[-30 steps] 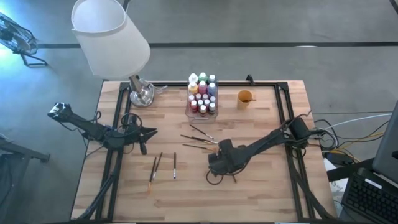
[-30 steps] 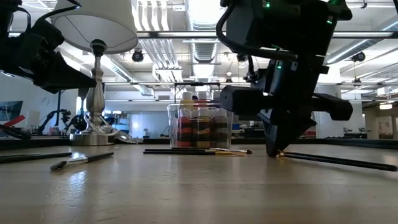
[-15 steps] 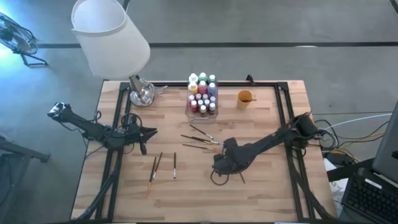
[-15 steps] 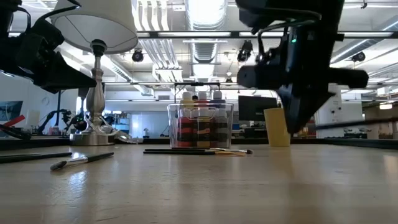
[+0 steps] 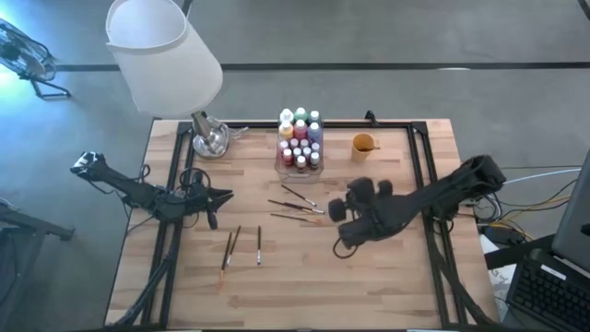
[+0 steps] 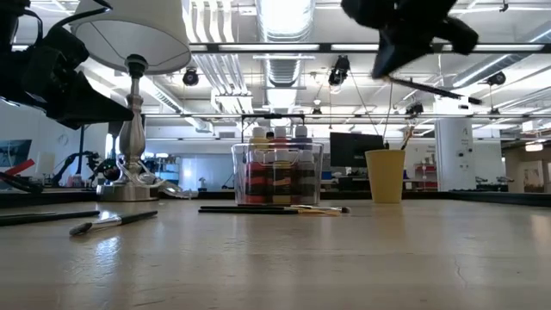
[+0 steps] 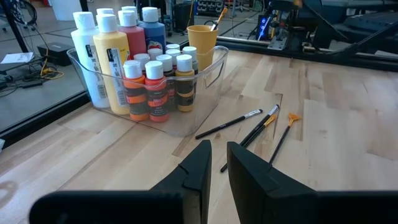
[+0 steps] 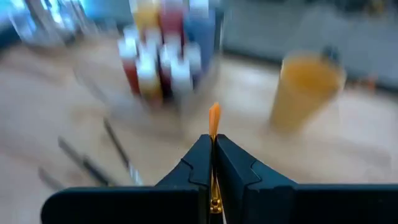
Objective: Pick & Place Paint Supplies
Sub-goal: Put the gold paint brush into the cup
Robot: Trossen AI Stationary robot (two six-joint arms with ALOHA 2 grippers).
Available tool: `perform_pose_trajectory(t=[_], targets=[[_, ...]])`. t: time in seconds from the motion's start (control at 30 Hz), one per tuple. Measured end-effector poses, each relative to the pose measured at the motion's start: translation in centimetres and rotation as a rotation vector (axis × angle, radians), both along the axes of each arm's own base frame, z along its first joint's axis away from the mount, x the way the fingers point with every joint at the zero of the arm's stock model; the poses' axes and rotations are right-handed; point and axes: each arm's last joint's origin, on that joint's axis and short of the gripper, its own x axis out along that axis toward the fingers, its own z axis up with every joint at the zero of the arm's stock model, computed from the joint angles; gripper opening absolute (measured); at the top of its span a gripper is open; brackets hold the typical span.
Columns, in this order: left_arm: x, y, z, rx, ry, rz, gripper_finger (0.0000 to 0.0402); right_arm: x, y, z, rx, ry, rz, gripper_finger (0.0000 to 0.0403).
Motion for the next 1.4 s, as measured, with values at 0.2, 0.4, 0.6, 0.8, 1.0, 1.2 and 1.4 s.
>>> perform_pose_trajectory(t=[0.2,0.4,0.6,0.8,1.0,1.2,1.4], targets=[[0.0,0.0,0.0,0.0,0.0,0.0,0.0056,-0.7,-1.5,2.7,-0.266,-0.087,0.018,0.0008],[0.0,0.0,0.0,0.0,-0.001,0.0,0.0057,-0.9,-4.9,3.4,-0.37,-0.031,-0.075,0.0008],[0.0,0.0,0.0,-0.001,-0.001,0.0,0.0057,-0.7,-9.2,3.4,-0.366,0.136,-0.153,0.0008],[0.0,0.0,0.0,0.0,-0.001,0.001,0.0056,1.2,-11.5,4.3,-0.351,0.161,-0.101,0.0008],[0.0,0.0,0.0,0.002,-0.002,0.007,0.0057,4.4,-13.1,8.5,-0.47,0.027,0.176,0.0008],[0.0,0.0,0.0,0.002,-0.002,0.007,0.0056,3.3,-14.6,13.4,-0.651,-0.21,0.347,0.0008],[0.0,0.0,0.0,0.002,-0.002,0.007,0.0056,1.2,-16.8,14.1,-0.699,-0.164,0.277,0.0008]])
